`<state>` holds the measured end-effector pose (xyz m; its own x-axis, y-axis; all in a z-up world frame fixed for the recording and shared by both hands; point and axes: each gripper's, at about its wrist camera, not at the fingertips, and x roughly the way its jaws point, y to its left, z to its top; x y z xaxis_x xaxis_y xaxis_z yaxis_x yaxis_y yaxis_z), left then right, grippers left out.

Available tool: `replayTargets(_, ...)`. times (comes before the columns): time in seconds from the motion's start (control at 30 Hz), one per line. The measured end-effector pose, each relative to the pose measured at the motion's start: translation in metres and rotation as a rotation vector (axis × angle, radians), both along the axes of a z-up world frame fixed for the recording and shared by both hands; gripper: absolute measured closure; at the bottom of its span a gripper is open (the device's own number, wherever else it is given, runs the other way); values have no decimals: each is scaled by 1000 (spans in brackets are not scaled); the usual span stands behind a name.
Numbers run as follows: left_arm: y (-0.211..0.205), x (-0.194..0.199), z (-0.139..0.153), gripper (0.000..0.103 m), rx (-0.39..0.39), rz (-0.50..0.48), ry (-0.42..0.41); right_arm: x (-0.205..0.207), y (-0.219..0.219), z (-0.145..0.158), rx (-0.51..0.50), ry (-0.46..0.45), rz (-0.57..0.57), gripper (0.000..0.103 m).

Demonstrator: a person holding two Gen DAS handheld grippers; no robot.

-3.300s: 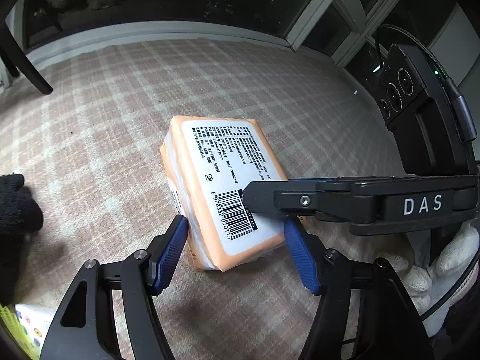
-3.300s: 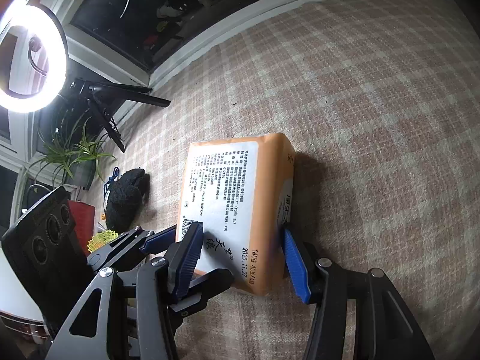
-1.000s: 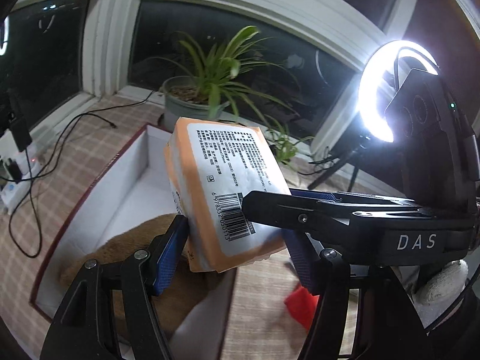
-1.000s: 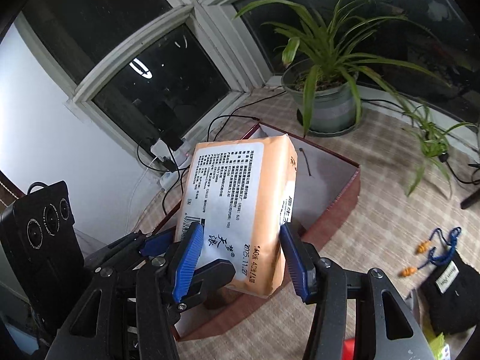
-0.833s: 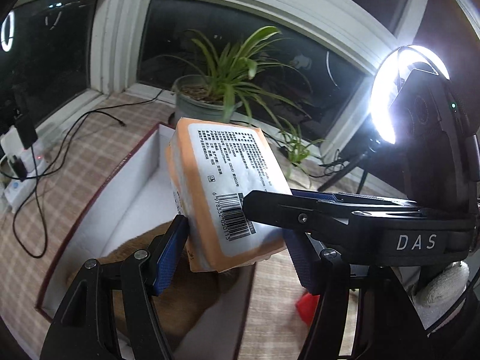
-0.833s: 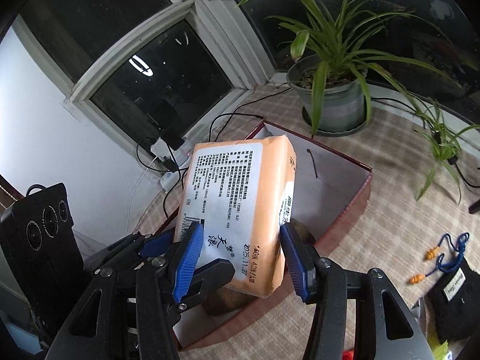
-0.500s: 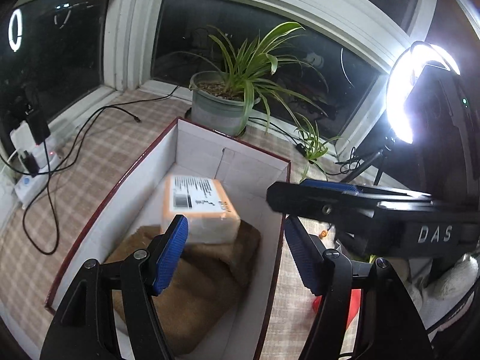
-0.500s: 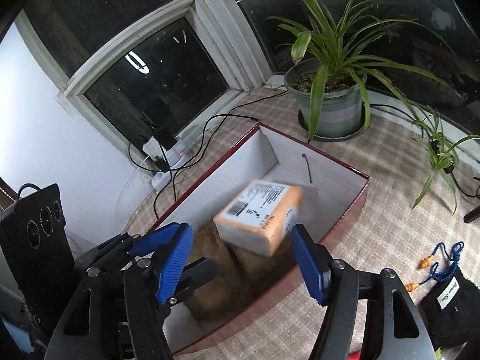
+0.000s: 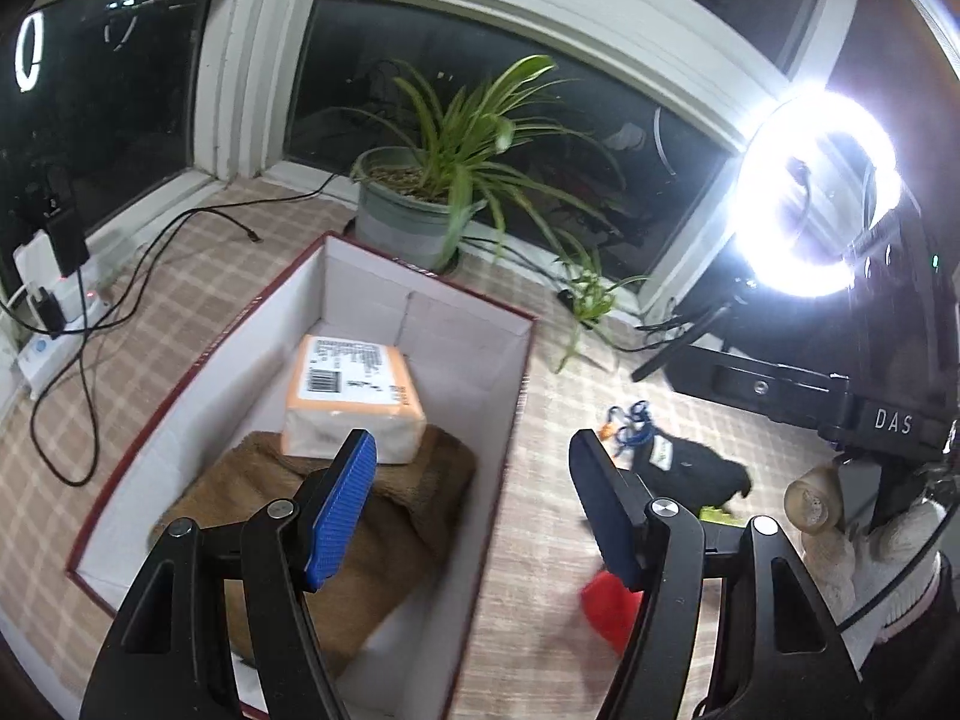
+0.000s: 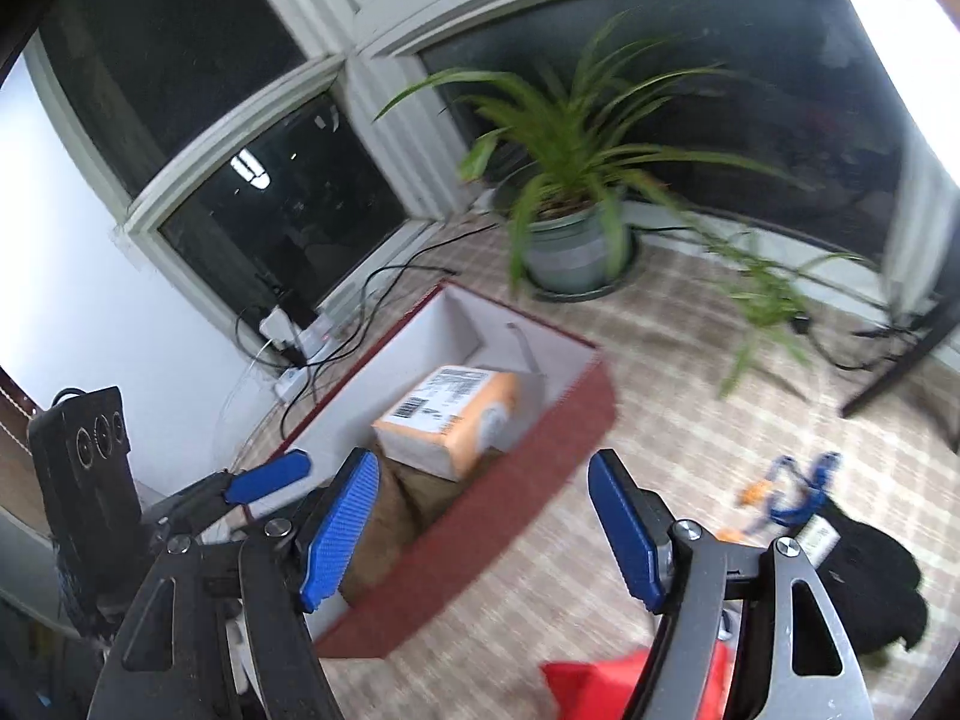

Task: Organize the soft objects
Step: 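Open the right tool to drop the tissue pack onto the towel, then reach the right tool to the red cushion and grasp it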

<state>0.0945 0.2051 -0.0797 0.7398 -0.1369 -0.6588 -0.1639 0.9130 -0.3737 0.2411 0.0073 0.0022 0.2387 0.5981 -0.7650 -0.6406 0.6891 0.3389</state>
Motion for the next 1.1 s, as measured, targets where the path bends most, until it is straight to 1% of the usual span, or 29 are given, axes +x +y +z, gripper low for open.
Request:
replayTargets(0.13, -16, -2, 4, 37, -14, -29, -21, -2, -46, 10, 22, -22, -64, 34)
replayTargets(0.33, -47, -5, 2, 36, -36, -106, -19, -13, -111, 17, 34, -45, -138, 34)
replayTargets(0.5, -76, -10, -6, 35, -41, -167, -2, -31, -163, 10, 96, -20, -202, 32)
replayTargets(0.6, -91, -14, -14, 35, -57, -197, 14, -38, -182, 3, 111, -3, -218, 30)
replayTargets(0.67, -100, -17, -21, 35, -81, -209, 30, -42, -187, -1, 91, -1, -206, 30)
replayTargets(0.73, -110, -20, -28, 35, -78, -224, 48, -45, -188, -7, 61, 10, -200, 30)
replayTargets(0.8, -118, -22, -36, 35, -79, -235, 69, -44, -187, -18, 28, 65, -179, 30)
replayTargets(0.87, -125, -26, -43, 35, -96, -251, 89, -43, -184, -29, 9, 115, -153, 30)
replayTargets(0.93, -135, -29, -54, 35, -104, -269, 120, -44, -179, -38, -3, 139, -136, 30)
replayTargets(1.1, -152, -34, -73, 35, -119, -292, 164, -37, -160, -67, -3, 265, -91, 30)
